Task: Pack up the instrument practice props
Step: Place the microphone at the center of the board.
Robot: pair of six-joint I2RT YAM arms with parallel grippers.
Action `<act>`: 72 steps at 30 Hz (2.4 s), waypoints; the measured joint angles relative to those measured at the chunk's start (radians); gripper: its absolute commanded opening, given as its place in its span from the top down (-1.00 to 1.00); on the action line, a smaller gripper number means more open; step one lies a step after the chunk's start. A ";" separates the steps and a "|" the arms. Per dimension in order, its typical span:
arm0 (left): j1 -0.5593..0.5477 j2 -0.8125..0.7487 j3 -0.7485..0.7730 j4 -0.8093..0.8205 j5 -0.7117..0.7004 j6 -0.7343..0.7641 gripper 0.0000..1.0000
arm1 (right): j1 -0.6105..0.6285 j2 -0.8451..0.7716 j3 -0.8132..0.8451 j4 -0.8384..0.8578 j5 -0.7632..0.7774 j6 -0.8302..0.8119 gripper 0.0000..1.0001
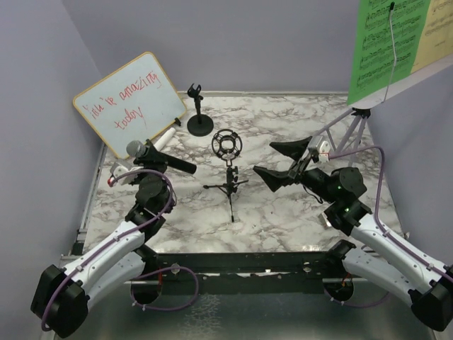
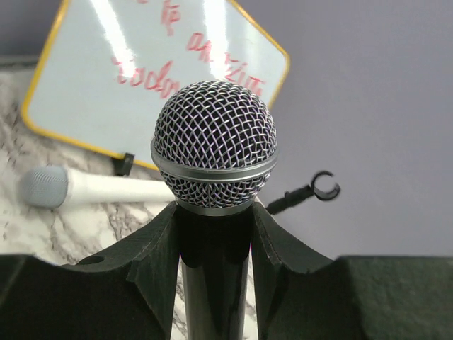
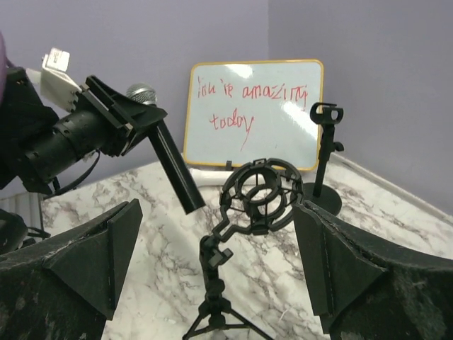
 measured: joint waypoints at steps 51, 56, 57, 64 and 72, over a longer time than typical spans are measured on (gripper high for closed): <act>0.396 1.000 0.141 0.001 -0.014 -1.364 -0.51 | 0.000 -0.064 -0.073 0.006 0.015 -0.015 -0.92; 0.402 1.001 0.154 0.010 0.008 -1.373 -0.64 | 0.000 -0.060 -0.073 0.006 0.015 -0.018 -0.92; 0.403 1.000 0.155 0.011 0.010 -1.373 -0.65 | 0.000 -0.059 -0.073 0.006 0.015 -0.019 -0.92; 0.404 0.958 0.149 0.009 0.033 -1.378 -0.75 | 0.000 -0.053 -0.073 0.005 0.013 -0.021 -0.92; 0.404 0.869 0.111 0.005 0.084 -1.356 -0.85 | 0.000 -0.053 -0.072 0.005 0.005 -0.021 -0.92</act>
